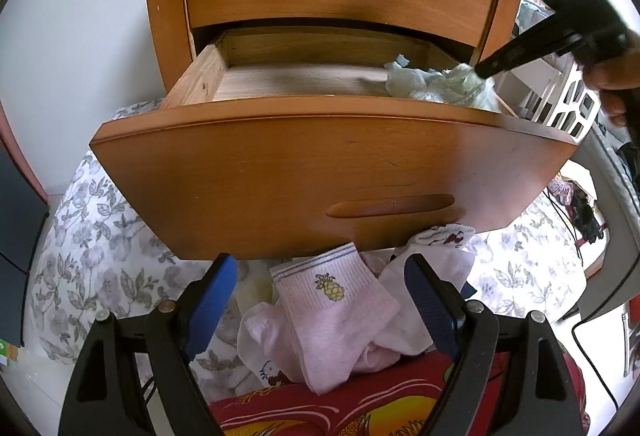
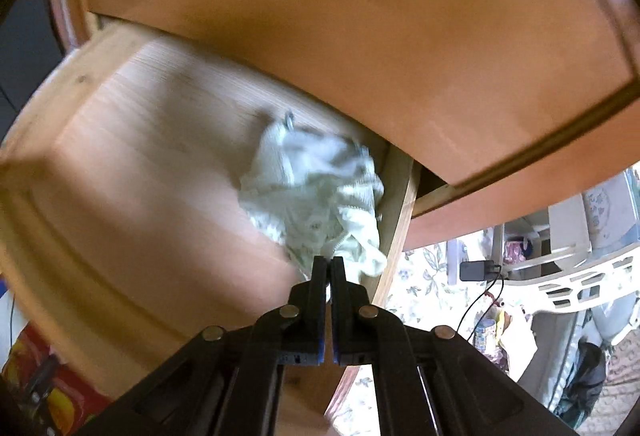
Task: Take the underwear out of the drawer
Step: 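Lift the lace garment up out of the drawer with the right gripper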
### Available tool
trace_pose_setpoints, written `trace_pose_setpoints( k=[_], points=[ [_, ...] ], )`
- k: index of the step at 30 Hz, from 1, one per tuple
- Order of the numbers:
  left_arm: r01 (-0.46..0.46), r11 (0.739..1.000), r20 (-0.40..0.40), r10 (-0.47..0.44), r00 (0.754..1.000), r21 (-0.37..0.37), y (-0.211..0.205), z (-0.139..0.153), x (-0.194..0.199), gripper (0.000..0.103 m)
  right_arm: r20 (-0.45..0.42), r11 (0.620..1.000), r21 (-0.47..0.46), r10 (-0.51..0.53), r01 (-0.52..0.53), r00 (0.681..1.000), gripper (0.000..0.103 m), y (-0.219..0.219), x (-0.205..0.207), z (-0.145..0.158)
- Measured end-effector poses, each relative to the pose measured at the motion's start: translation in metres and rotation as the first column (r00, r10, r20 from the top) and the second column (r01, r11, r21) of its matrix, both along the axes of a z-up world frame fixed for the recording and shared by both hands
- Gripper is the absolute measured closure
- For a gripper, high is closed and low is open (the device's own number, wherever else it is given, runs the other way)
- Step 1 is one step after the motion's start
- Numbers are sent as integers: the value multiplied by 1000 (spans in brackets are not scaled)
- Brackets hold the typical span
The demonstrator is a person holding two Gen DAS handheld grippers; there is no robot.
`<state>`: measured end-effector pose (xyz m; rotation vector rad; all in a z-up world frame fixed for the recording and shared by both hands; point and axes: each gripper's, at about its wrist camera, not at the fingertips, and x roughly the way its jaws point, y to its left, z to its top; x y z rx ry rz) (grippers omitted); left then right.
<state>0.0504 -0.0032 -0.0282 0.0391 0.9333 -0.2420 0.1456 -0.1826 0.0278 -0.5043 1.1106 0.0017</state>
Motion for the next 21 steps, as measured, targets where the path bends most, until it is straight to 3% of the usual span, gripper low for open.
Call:
trace_pose_setpoints(
  k=[11, 21],
  points=[
    [-2, 1000, -5, 2, 1000, -7, 1, -1, -1, 17, 131, 999, -28, 48, -45, 990, 101, 14, -30, 58],
    [-8, 1000, -6, 8, 1000, -4, 1, -1, -1, 17, 307, 995, -81, 87, -65, 948, 101, 30, -51, 121]
  ],
)
